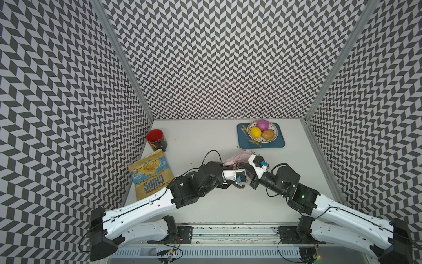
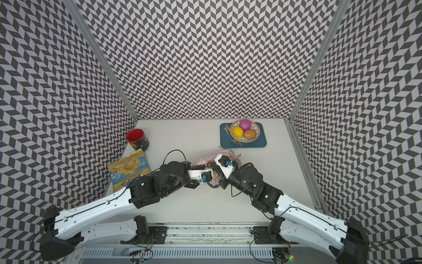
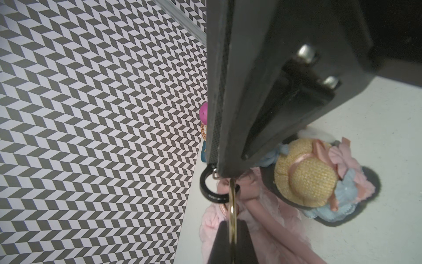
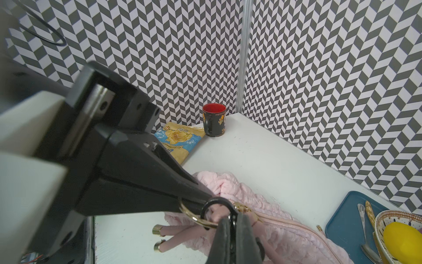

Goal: Remove the decoration from the bag
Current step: Remove the decoration item from the bag.

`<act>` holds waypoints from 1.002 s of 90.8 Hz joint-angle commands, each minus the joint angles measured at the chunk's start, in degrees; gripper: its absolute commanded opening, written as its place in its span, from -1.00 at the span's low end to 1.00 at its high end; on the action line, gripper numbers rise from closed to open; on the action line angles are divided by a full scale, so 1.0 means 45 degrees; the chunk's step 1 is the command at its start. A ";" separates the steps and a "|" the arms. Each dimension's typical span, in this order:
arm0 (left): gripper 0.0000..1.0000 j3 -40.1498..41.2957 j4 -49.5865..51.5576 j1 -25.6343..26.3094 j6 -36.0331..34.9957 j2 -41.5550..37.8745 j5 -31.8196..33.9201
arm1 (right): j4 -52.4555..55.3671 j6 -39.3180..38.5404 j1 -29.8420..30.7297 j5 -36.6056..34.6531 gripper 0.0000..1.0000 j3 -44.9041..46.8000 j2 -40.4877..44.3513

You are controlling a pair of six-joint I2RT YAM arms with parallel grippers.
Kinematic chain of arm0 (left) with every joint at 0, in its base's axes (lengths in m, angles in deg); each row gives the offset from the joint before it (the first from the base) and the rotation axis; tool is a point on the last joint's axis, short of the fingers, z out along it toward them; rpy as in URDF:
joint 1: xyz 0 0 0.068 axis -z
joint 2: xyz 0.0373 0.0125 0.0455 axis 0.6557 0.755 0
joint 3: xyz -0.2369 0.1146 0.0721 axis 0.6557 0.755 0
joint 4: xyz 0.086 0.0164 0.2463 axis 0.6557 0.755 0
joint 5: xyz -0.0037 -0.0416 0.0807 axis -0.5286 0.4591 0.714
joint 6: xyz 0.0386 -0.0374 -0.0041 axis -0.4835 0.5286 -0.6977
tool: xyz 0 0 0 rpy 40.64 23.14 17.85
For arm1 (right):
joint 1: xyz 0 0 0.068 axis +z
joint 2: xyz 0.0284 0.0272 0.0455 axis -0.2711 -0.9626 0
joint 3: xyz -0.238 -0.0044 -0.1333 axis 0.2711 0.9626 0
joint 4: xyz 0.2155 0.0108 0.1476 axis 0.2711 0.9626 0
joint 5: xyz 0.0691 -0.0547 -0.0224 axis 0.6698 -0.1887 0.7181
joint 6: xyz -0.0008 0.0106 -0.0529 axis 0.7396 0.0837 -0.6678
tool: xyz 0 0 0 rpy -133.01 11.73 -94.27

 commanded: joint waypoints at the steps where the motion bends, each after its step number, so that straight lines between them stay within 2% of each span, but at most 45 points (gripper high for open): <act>1: -1.00 0.0027 -0.0149 0.0073 -0.0040 0.0158 -0.0253 | -0.1337 0.0008 -0.0036 0.0067 -0.96 -0.0626 0.0047; 45: -1.00 0.0217 0.0242 0.0132 -0.0212 0.0522 -0.0376 | -0.1521 0.1174 -0.0028 -0.0482 -0.95 -0.0549 0.0031; 64: -1.00 0.0042 0.0188 0.0193 0.0018 0.0754 -0.0474 | -0.2001 0.1618 0.0060 0.0101 -0.99 -0.0526 -0.0212; 77: -1.00 -0.0193 0.0129 0.0211 0.0246 0.0832 -0.0857 | -0.2322 0.1653 0.0389 -0.0491 -1.00 -0.0397 -0.0436; 91: -1.00 -0.0391 0.0240 0.0372 0.0432 0.1206 -0.0615 | -0.2062 0.1960 0.0676 -0.1688 -1.00 -0.0805 -0.0750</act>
